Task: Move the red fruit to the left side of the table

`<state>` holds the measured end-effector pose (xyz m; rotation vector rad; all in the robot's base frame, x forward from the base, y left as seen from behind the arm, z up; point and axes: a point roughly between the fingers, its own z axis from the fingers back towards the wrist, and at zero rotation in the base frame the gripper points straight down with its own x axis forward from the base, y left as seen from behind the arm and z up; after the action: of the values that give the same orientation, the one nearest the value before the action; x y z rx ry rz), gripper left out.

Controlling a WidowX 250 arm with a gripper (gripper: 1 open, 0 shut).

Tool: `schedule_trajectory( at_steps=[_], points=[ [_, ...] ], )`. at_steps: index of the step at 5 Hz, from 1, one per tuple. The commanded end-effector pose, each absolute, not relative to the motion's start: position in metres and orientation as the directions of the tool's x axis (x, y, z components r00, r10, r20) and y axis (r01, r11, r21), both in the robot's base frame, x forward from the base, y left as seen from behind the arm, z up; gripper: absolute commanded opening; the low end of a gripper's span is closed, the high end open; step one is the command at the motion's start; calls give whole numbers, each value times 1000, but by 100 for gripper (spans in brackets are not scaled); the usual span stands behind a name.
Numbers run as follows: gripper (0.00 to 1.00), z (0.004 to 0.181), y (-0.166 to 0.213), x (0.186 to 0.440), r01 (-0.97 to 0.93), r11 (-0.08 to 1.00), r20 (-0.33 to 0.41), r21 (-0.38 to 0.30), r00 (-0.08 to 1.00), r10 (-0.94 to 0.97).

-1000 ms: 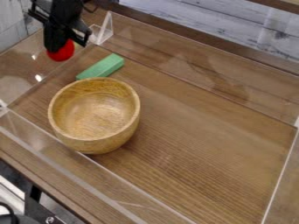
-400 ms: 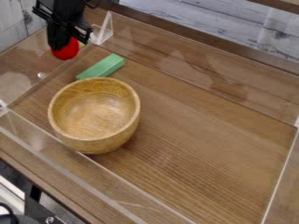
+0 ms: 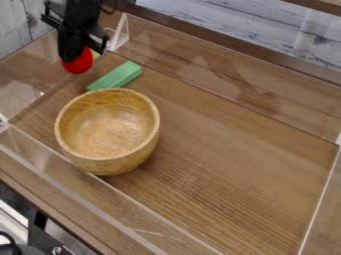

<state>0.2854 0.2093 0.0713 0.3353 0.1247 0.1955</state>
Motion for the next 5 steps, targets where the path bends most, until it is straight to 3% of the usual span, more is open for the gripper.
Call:
schedule_trajectory(
  at_steps=[1,4,5],
  points=[
    [0,78,211,292,-209,915,-39,345,971,236],
    [0,51,215,282,-233,922,-47,308,965,259],
    [0,51,215,285,-279,914,-51,294,950,307]
  ],
)
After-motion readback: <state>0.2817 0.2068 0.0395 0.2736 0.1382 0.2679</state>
